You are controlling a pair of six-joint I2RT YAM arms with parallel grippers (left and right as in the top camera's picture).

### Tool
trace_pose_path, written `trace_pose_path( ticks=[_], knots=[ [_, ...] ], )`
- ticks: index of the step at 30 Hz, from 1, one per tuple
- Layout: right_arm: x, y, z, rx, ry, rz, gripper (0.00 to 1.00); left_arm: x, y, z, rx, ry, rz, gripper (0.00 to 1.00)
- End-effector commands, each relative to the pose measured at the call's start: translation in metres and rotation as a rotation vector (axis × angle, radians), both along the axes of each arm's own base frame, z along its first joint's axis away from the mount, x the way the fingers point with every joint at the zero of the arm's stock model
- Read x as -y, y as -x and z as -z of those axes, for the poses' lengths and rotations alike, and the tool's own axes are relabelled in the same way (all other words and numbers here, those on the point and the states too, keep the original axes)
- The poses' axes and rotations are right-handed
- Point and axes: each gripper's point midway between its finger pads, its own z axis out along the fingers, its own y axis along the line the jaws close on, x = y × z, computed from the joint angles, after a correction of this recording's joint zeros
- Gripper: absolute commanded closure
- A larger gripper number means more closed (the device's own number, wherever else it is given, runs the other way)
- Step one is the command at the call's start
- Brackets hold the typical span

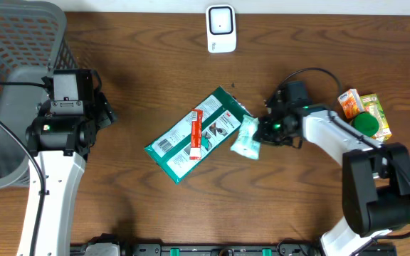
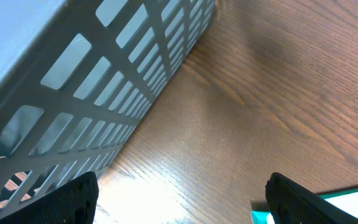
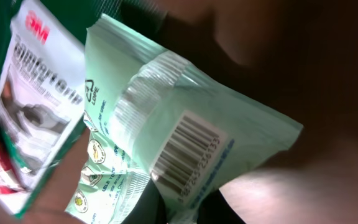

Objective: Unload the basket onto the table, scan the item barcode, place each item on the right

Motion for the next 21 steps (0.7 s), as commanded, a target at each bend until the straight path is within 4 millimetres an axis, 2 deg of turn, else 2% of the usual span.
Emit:
trace_pose_path(
  ticks=[1, 4, 5, 7, 8, 10, 11, 15, 18, 20, 21],
  knots=[
    [0.061, -0.016, 0.020, 0.117, 0.230, -0.138, 0.92, -0.004, 0.000, -0.005, 0.008, -0.016, -0.005, 0.13],
    [0.087, -0.035, 0.017, 0.170, 0.334, -0.100, 0.85, -0.004, 0.000, -0.005, 0.008, -0.016, -0.005, 0.13],
    [0.091, -0.041, 0.013, 0.184, 0.347, -0.089, 0.79, -0.004, 0.000, -0.005, 0.008, -0.016, -0.005, 0.13],
    [0.091, -0.055, 0.000, 0.215, 0.331, -0.077, 0.57, -0.004, 0.000, -0.005, 0.008, -0.016, -0.005, 0.13],
    [0.086, -0.061, -0.010, 0.225, 0.306, -0.081, 0.48, -0.004, 0.000, -0.005, 0.008, -0.016, -0.005, 0.13],
    [0.077, -0.070, -0.032, 0.238, 0.262, -0.091, 0.23, -0.004, 0.000, -0.005, 0.008, -0.016, -0.005, 0.13],
    [0.073, -0.073, -0.043, 0.242, 0.246, -0.096, 0.01, -0.004, 0.000, -0.005, 0.008, -0.016, -0.005, 0.13],
    [0.055, -0.077, -0.091, 0.234, 0.167, -0.098, 0.01, -0.004, 0.000, -0.005, 0.008, -0.016, -0.005, 0.13],
    [0.021, -0.072, -0.121, 0.241, -0.010, -0.136, 0.01, -0.004, 0.000, -0.005, 0.008, -0.016, -0.005, 0.13],
    [0.006, -0.065, -0.127, 0.228, -0.086, -0.164, 0.01, -0.004, 0.000, -0.005, 0.008, -0.016, -0.005, 0.13],
    [-0.001, -0.061, -0.125, 0.217, -0.106, -0.177, 0.09, -0.004, 0.000, -0.005, 0.008, -0.016, -0.005, 0.13]
  ],
)
